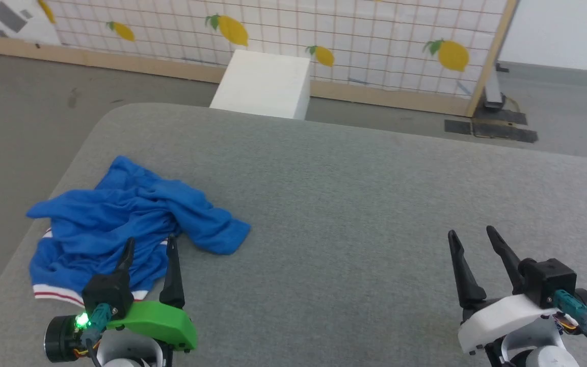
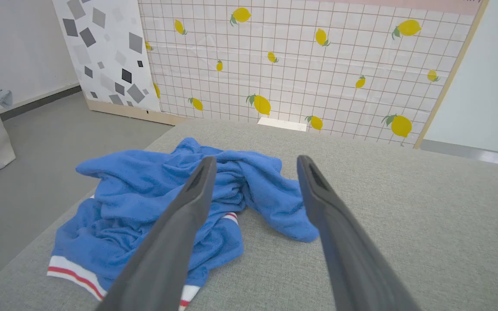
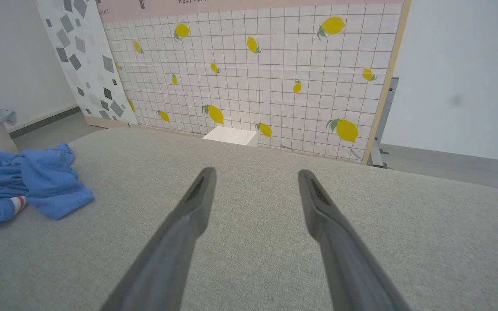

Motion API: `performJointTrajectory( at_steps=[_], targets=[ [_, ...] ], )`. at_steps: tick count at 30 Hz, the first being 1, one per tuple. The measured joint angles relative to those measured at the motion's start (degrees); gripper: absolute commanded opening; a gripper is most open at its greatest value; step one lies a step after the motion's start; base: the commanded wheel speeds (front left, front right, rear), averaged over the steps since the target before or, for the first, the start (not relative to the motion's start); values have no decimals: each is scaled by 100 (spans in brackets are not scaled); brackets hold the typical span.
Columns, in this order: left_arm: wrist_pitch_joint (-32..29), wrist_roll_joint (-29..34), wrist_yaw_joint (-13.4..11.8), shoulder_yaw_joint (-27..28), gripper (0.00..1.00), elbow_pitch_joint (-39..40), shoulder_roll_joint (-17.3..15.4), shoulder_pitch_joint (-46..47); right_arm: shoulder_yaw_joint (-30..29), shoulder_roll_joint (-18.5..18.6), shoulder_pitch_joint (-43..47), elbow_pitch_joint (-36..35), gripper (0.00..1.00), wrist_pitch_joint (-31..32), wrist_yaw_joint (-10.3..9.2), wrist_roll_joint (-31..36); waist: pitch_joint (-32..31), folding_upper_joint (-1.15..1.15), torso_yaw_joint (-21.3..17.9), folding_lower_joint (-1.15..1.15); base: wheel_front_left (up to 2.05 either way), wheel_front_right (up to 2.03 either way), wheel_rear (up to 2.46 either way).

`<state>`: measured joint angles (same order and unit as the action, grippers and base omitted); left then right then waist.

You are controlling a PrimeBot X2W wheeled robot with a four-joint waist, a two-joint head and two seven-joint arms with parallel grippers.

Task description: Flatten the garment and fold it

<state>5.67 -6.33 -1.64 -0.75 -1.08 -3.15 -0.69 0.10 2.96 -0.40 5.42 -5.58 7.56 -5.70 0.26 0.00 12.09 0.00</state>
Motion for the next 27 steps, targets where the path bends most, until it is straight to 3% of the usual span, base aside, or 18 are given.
performJointTrajectory(
  at_steps=[27],
  targets=[
    [350,-216,-149,25,100,-1,0,-198,144,-1,19,467,100,-353,0,-200,-20,0,1243,0,0,0,0]
  ],
)
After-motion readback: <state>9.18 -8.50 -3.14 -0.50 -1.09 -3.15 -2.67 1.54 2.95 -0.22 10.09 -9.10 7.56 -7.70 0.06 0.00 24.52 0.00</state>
